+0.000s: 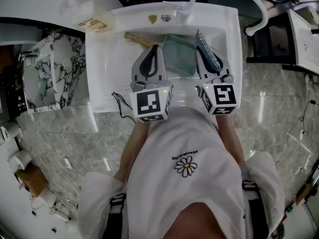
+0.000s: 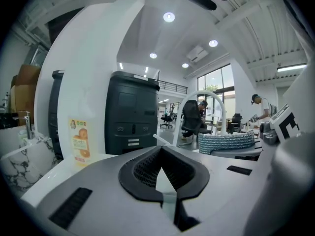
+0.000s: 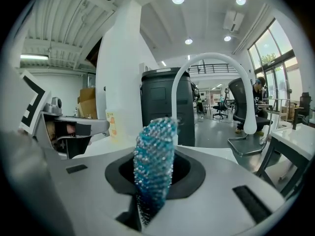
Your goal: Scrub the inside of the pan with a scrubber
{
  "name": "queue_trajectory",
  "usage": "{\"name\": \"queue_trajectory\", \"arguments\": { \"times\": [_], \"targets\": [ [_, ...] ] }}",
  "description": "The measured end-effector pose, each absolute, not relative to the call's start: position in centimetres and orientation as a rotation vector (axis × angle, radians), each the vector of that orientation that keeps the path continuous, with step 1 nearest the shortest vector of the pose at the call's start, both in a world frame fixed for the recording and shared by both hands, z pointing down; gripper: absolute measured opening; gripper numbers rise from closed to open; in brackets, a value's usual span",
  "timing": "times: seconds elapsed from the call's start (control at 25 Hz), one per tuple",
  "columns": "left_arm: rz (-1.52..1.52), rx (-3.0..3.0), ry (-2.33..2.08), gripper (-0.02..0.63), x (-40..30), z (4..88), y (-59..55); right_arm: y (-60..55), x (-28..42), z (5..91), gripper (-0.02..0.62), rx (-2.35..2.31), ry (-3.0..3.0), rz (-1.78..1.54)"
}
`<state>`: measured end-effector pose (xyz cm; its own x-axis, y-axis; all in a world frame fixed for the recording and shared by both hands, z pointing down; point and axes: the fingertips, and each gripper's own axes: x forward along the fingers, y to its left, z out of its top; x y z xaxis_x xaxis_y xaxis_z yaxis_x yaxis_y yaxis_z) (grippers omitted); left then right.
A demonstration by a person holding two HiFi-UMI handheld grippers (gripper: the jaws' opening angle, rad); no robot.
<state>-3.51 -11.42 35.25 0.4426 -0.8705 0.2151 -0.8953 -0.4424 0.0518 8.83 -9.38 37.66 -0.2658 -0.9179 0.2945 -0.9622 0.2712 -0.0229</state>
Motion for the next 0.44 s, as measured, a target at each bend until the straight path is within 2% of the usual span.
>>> {"name": "queue_trajectory", "arguments": {
  "times": [0.44],
  "targets": [
    [0.256,2.537,-1.570,0.017,-3.29,35.39,-11.30,-9.34,9.22,37.37,0.057,1.750,-2.319,0.276]
  ]
}}
